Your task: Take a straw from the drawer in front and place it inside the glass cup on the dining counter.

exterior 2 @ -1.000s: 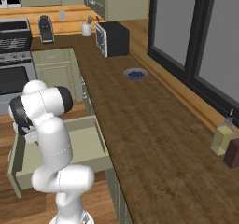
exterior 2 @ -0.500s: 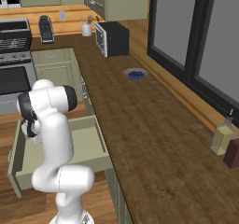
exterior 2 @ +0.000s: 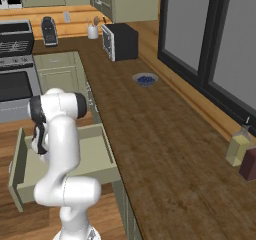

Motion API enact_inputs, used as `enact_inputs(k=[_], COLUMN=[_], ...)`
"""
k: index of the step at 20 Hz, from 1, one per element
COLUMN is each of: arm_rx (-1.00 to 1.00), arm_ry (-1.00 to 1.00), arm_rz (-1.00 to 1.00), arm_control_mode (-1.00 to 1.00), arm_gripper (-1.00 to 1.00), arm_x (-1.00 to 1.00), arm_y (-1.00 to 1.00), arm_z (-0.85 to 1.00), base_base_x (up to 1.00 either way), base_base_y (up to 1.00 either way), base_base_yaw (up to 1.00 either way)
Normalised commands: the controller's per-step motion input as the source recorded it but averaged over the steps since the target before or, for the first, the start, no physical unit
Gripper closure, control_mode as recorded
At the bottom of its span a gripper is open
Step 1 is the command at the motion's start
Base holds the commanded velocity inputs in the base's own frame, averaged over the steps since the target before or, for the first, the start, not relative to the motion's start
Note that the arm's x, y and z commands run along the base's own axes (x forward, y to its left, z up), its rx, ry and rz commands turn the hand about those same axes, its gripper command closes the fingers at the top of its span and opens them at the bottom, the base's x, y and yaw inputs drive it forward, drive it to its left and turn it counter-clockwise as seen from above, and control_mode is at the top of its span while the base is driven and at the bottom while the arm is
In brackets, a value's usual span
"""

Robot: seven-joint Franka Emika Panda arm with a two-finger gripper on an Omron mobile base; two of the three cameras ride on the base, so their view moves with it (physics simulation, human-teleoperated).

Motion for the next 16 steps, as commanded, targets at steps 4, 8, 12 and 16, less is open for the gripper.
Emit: enact_inputs(k=[4, 8, 12, 16], arm_rx=[0.0, 0.0, 0.0, 0.0], arm_ry=[0.01, 0.0, 0.01, 0.06], arm_rz=[0.11, 0.11, 0.12, 0.11], arm_control_mode=[-1.0, -1.0, -1.0, -1.0], arm_gripper=[-1.0, -1.0, -1.0, -1.0], arm_x=[0.12, 0.27, 0.4, 0.39], arm_y=[0.0, 0.0, 0.0, 0.0], arm_z=[-0.47, -0.4, -0.39, -0.48], base_base_x=[0.0, 0.0, 0.0, 0.0], base_base_y=[0.0, 0.0, 0.0, 0.0], base_base_yaw=[0.0, 0.0, 0.0, 0.0])
